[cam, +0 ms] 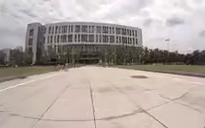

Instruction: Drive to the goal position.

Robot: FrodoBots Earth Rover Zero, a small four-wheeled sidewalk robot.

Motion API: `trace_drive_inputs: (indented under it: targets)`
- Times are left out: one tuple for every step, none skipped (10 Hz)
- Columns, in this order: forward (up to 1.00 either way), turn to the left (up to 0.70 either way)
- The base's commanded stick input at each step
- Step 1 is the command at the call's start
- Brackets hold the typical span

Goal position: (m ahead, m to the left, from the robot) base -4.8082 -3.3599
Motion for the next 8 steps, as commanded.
trace_drive_inputs:
  targets:
    - [1.00, 0.39]
    - [1.00, 0.22]
    - [1.00, 0.03]
    - [1.00, 0.02]
    - [1.00, 0.02]
    - [1.00, 0.02]
    - [1.00, 0.02]
    - [1.00, 0.02]
